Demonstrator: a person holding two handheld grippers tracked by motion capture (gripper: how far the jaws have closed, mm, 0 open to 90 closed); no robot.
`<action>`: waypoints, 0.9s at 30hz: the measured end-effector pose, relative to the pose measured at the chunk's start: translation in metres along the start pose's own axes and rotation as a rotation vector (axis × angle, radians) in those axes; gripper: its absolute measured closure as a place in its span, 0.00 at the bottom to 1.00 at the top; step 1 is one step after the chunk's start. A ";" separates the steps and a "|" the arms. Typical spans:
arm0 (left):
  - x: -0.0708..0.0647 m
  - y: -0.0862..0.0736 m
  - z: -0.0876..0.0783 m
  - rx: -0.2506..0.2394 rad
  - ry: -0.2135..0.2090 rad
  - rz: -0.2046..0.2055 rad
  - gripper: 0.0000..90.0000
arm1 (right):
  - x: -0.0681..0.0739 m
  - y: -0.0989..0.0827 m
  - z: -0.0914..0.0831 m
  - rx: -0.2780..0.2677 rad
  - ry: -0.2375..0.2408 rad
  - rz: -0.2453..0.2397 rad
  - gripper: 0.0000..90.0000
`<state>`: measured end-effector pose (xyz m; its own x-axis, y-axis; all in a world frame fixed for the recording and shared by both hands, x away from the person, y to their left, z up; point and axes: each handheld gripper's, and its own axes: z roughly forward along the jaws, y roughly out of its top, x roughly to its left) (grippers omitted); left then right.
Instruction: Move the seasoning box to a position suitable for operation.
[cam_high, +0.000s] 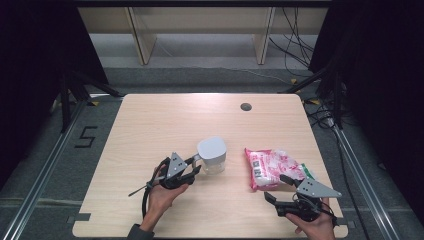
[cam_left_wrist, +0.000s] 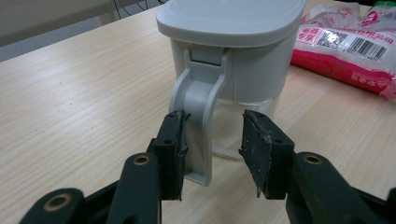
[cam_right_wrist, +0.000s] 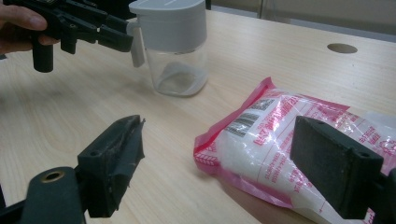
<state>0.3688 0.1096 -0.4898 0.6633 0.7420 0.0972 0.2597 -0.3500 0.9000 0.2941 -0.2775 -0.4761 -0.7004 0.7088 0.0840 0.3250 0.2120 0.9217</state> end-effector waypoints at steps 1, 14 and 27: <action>0.000 0.000 0.000 0.000 0.000 0.000 0.66 | 0.000 0.000 0.000 0.000 0.000 0.000 0.20; 0.012 -0.007 0.018 0.011 0.039 0.002 0.72 | 0.000 0.000 0.000 0.002 -0.009 -0.022 0.21; 0.020 -0.004 0.032 0.003 -0.004 0.002 0.78 | 0.000 0.001 0.001 -0.002 -0.009 -0.041 0.22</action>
<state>0.4030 0.1076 -0.5050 0.6669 0.7388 0.0973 0.2605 -0.3534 0.8985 0.2950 -0.2771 -0.4758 -0.7075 0.7054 0.0429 0.2951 0.2397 0.9249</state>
